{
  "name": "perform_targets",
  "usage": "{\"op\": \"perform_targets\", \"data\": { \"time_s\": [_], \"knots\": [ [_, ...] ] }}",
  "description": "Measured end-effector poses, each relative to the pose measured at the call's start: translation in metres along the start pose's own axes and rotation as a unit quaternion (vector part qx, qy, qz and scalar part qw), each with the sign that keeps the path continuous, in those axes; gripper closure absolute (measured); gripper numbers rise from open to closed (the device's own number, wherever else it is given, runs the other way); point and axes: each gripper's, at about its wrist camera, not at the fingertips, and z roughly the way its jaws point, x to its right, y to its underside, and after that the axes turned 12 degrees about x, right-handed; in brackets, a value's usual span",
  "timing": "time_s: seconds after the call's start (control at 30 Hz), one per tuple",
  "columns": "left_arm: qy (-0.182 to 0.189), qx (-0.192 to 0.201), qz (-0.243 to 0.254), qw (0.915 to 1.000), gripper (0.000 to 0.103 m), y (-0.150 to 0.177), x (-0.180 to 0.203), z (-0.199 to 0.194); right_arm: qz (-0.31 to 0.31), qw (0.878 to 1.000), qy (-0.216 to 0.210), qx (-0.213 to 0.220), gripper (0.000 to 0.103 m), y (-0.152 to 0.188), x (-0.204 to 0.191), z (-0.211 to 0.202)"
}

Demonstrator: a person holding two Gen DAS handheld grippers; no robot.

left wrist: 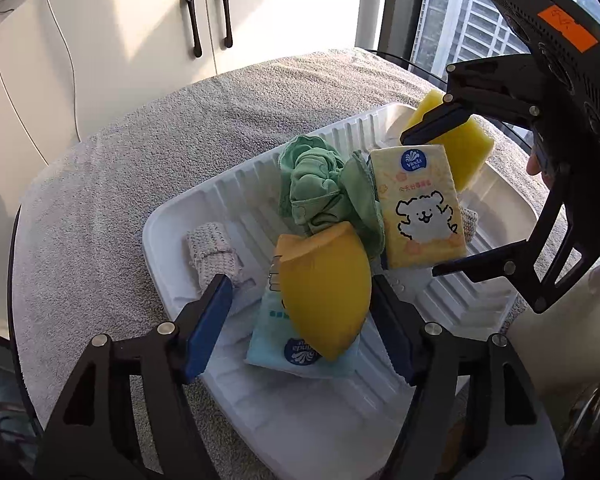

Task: Organize soft objects
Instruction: 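Open the left tool to drop the makeup sponge while the right tool releases the tissue pack, then move both open tools back toward the remaining table items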

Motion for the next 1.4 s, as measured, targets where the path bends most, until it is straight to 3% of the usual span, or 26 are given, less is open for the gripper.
{"op": "perform_targets", "data": {
  "time_s": [0.1, 0.23, 0.53, 0.8, 1.13, 1.4],
  "knots": [
    [-0.005, 0.006, -0.004, 1.0, 0.013, -0.001, -0.003, -0.005, 0.001, 1.0, 0.002, 0.005, 0.0, -0.001, 0.001, -0.007],
    [-0.011, 0.013, -0.01, 0.9998, 0.0, -0.005, -0.008, -0.012, 0.002, 1.0, 0.008, 0.011, 0.0, -0.004, 0.003, -0.017],
    [-0.032, 0.028, -0.011, 0.999, 0.0, -0.007, -0.009, -0.028, 0.01, 0.998, 0.049, 0.039, 0.0, -0.013, 0.015, -0.048],
    [-0.06, 0.065, -0.059, 0.9943, 0.0, -0.006, -0.033, -0.065, 0.069, 0.991, 0.085, 0.075, 0.0, -0.004, 0.044, -0.097],
    [-0.113, 0.118, -0.092, 0.9823, 0.0, 0.031, -0.027, -0.146, 0.158, 0.971, 0.142, 0.112, 0.0, 0.056, 0.044, -0.181],
    [-0.141, 0.141, -0.11, 0.9738, 0.0, 0.09, 0.018, -0.198, 0.221, 0.957, 0.138, 0.13, 0.0, 0.116, -0.023, -0.212]
  ]
}}
